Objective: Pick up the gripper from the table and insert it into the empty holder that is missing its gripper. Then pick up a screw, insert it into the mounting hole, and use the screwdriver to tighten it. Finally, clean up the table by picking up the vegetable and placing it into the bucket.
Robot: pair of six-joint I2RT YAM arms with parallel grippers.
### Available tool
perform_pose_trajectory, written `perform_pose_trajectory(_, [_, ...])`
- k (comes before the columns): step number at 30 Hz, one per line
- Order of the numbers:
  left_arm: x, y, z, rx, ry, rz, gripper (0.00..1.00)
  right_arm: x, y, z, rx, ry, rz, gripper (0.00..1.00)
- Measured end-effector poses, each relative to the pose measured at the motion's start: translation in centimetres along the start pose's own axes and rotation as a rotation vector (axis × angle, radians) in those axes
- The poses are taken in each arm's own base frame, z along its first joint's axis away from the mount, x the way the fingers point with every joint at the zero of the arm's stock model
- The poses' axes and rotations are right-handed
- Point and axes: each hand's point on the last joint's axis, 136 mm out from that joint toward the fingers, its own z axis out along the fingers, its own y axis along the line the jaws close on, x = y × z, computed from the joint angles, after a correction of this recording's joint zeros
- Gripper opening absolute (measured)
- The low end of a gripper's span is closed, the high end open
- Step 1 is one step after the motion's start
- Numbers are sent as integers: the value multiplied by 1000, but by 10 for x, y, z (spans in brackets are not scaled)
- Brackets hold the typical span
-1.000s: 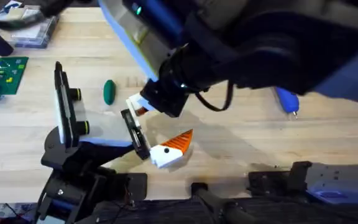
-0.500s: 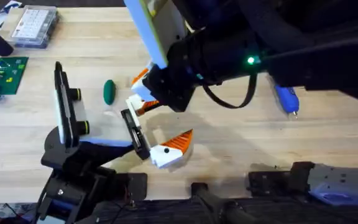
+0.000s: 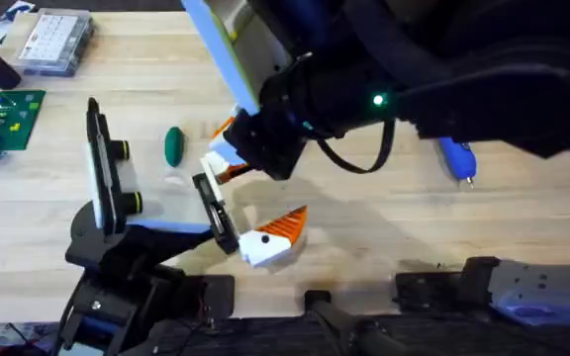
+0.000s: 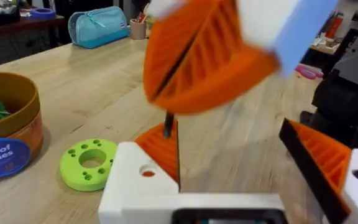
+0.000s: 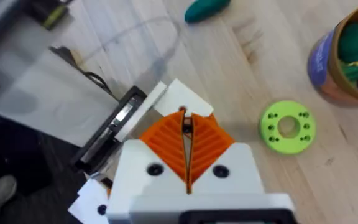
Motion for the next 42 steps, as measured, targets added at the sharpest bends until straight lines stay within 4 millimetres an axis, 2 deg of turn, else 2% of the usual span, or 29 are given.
perform_pose_trajectory(11, [0,0,0,0,0,0,990,7,5,19,-39,47,5,8])
perform_pose_trajectory(22, [0,0,0,0,0,0,990,9,6,25,-46,59,7,8])
perform_pose_trajectory(30, [0,0,0,0,0,-2,990,17,4,42,-46,105,13,8])
perform_pose_trajectory(40, [0,0,0,0,0,-3,990,21,4,43,-46,124,15,8])
perform_pose_trajectory(42, [0,0,0,0,0,-2,990,23,4,43,-46,129,17,66])
